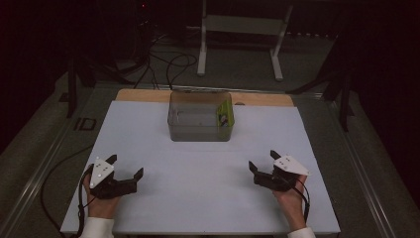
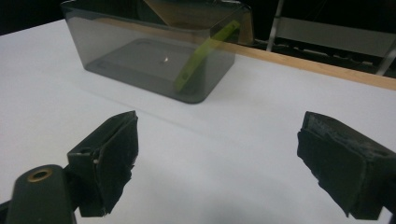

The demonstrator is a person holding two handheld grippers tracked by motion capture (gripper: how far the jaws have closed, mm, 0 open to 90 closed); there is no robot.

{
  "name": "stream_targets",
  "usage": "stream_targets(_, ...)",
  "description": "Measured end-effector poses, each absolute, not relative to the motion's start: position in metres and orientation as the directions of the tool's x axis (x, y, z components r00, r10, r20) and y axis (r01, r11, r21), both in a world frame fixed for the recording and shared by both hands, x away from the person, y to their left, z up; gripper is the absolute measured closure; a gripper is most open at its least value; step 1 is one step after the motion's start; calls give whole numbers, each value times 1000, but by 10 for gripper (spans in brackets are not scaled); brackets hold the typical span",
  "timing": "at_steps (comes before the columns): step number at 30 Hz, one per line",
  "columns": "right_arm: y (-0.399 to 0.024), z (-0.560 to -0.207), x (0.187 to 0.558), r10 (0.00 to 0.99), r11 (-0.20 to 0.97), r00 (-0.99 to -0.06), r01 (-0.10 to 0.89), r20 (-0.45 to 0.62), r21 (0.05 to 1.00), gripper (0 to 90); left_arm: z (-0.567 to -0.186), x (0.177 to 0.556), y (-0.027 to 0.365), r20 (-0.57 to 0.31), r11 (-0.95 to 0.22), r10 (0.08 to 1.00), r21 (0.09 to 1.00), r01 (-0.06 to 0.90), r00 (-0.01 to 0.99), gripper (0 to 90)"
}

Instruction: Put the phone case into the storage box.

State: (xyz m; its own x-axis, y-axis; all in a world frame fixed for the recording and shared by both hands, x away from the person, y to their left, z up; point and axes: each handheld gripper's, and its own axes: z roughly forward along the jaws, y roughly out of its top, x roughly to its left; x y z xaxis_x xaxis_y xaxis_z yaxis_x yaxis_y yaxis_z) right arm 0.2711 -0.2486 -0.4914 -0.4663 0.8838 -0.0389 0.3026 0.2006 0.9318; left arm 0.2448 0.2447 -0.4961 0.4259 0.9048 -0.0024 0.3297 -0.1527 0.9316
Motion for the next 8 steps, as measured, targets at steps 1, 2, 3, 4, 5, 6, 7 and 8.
stream_targets(1, -249, -491, 271, 884, 201, -466, 303, -39, 932, 126, -496, 245, 245, -2, -153, 905, 932, 330, 426, 0)
stream_targets(2, -249, -493, 268, 884, 192, -465, 298, -34, 935, 126, -496, 245, 245, 0, -154, 905, 932, 327, 425, 0)
stream_targets(3, -251, -494, 264, 881, 178, -473, 278, -27, 944, 131, -496, 245, 244, 1, -155, 906, 932, 329, 424, 0)
stream_targets(4, -252, -495, 261, 879, 174, -476, 274, -24, 946, 131, -496, 244, 244, 0, -155, 906, 931, 330, 424, 0)
stream_targets(5, -253, -496, 260, 877, 167, -481, 273, -16, 947, 131, -496, 244, 244, 2, -157, 905, 931, 330, 425, 0)
stream_targets(6, -253, -496, 259, 876, 166, -482, 278, -13, 946, 131, -496, 244, 244, 2, -157, 905, 931, 330, 425, 0)
stream_targets(7, -254, -497, 258, 878, 171, -479, 281, -17, 944, 131, -496, 244, 244, 2, -157, 905, 930, 331, 425, 0)
stream_targets(8, -254, -497, 258, 878, 171, -479, 281, -17, 944, 131, -496, 244, 244, 2, -157, 905, 930, 331, 425, 0)
